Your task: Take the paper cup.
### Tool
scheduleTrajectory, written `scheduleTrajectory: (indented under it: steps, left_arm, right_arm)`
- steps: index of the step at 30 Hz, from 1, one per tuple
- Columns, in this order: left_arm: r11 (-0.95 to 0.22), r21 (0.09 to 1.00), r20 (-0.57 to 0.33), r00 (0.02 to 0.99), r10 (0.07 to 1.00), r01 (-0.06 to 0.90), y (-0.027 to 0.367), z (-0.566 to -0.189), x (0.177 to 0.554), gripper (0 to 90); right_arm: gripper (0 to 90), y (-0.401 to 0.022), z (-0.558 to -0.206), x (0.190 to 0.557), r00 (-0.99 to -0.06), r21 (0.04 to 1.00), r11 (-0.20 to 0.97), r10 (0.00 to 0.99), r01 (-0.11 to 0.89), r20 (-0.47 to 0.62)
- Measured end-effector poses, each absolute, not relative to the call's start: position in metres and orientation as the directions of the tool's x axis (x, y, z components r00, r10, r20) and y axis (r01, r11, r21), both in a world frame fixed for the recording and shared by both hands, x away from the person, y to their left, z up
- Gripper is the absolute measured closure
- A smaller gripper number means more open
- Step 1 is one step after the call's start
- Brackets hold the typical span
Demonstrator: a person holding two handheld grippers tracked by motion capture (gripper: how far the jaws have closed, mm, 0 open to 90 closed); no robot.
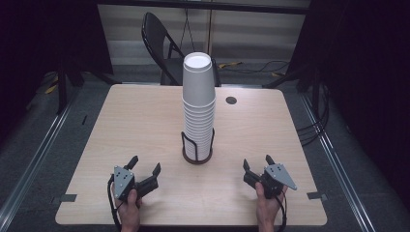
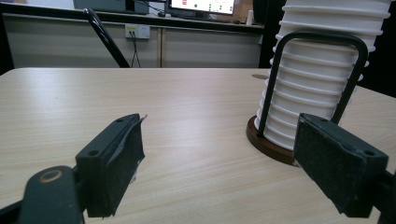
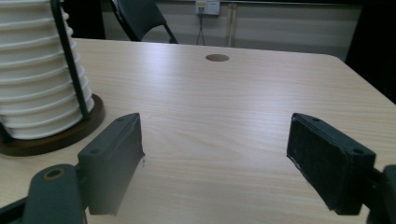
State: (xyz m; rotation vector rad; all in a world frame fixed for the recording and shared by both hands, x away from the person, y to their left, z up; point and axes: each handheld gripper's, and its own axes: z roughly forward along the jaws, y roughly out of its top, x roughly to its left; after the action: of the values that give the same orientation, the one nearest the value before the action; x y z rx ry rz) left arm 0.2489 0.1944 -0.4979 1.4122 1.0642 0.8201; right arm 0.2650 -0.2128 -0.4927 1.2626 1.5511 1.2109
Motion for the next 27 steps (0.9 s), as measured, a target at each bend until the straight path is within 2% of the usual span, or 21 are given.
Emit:
scheduleTrajectory:
  steps: [12,27]
  left_arm:
    - [0.036,0.989,-0.086,0.351,0.933,0.146,0.194,-0.498,0.248,16.1]
    - [0.032,0.988,-0.087,0.365,0.927,0.153,0.194,-0.498,0.249,16.0]
  right_arm:
    - [18.9,-0.205,-0.474,0.266,-0.298,0.977,0.033,0.954,0.209,0.031]
    - [17.4,-0.190,-0.443,0.271,-0.470,0.977,0.020,0.879,0.213,0.084]
